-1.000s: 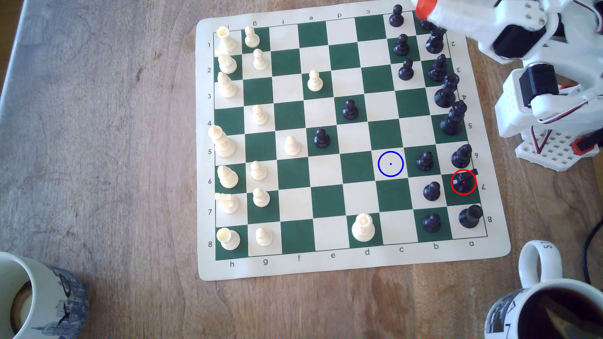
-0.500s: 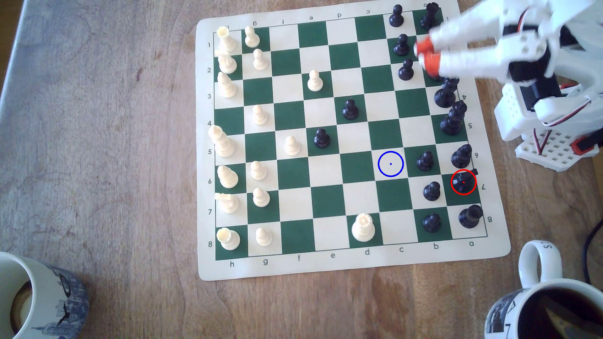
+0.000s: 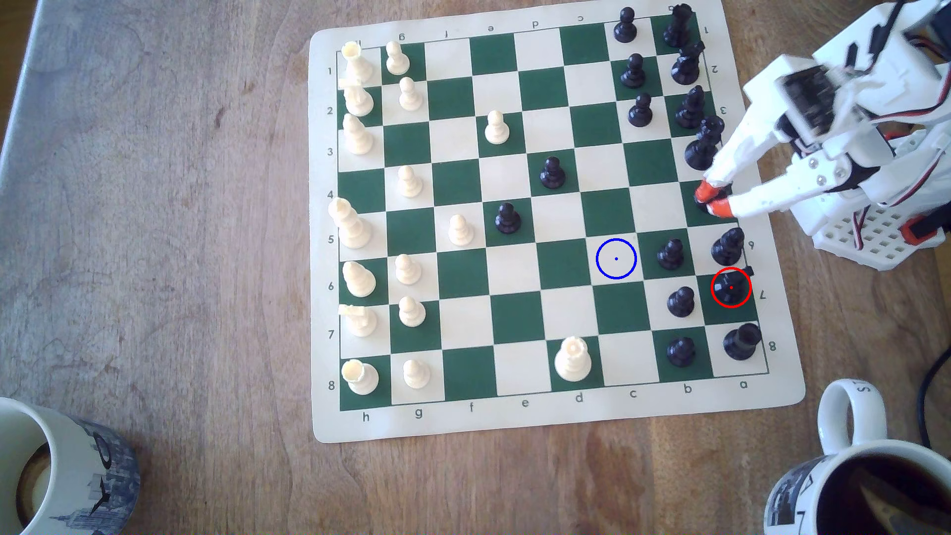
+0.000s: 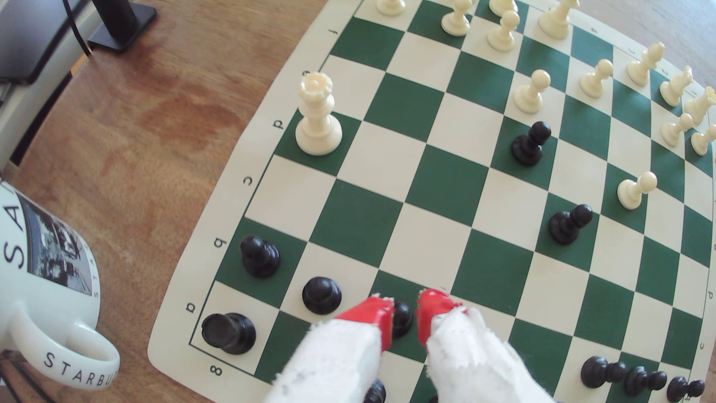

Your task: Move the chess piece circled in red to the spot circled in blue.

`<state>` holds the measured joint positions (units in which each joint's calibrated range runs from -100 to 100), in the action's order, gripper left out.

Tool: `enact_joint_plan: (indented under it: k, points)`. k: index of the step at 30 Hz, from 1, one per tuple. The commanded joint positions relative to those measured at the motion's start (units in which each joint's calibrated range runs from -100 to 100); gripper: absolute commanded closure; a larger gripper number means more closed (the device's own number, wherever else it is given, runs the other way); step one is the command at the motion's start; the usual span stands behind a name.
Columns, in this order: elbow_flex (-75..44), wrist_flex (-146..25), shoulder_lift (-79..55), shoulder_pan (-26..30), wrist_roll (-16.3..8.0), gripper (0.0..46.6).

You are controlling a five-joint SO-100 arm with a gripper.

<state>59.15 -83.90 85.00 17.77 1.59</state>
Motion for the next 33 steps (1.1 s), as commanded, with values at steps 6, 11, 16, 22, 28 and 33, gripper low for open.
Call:
enact_joint_plan:
  k: [6,11,16,22,28,33]
  points:
    - [-1.85,-4.88,-10.55,2.84,-3.32,35.7]
    - [-1.94,-5.20,-15.73,8.23,-8.11,32.0]
    - [0.78,-2.75,-18.11,11.60,-10.89,32.1]
    - [3.22,0.53,-19.89,10.74,-11.09,33.2]
    - [8.57,4.13,-20.06,10.50,-11.23,32.5]
    - [12.11,7.49,-20.49,10.03,-10.84,31.4]
